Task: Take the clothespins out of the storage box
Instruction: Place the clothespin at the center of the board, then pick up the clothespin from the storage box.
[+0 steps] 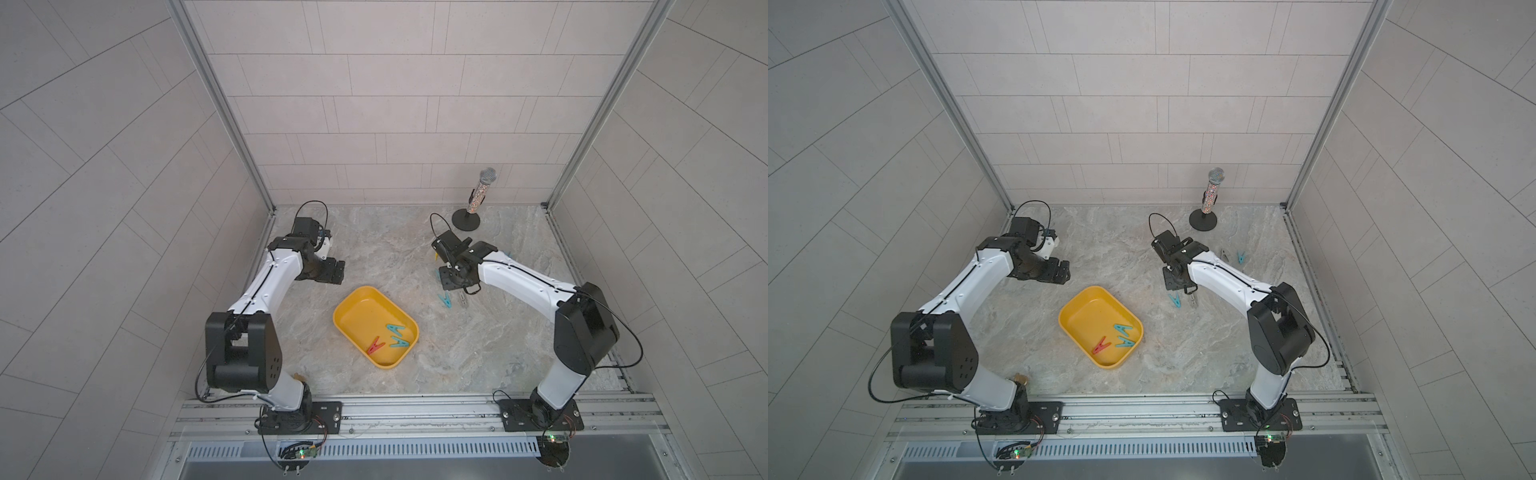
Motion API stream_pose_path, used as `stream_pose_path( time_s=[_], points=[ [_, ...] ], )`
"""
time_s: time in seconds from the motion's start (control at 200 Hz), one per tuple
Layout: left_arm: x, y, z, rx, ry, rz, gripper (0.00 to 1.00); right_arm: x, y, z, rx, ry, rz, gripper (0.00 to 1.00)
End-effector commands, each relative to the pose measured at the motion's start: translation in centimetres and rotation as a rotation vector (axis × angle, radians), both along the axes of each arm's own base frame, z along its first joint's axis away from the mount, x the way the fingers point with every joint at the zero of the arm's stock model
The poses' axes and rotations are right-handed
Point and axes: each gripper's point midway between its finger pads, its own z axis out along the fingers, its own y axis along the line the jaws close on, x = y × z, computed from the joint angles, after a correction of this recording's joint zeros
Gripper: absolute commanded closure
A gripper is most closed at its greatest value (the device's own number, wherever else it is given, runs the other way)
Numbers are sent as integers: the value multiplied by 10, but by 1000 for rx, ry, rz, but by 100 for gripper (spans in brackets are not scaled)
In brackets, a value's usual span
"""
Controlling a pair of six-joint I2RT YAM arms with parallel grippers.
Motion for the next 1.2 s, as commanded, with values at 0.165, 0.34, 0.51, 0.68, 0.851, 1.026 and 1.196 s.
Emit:
stream_pose_path(
  time_s=[0.165,0.34,0.51,0.68,0.851,1.026,1.196],
  points=[
    [-4,0,-1,-9,5,0,0,-18,-38,-11,2,26,-99,72],
    [-4,0,0,-14,4,-1,0,-23,-61,-38,-82,73,-119,73],
    [-4,0,-1,-14,5,-1,0,-19,-64,-57,-136,96,-108,73],
    [-3,0,-1,-12,5,-1,0,-9,-65,-66,-182,96,-103,73],
    [-3,0,-1,-12,6,0,0,-5,-67,-74,-219,103,-96,73],
    [-3,0,0,-12,5,0,0,-3,-62,-80,-212,112,-85,73],
    [-4,0,0,-15,3,0,0,-2,-55,-84,-209,118,-72,73]
  ],
)
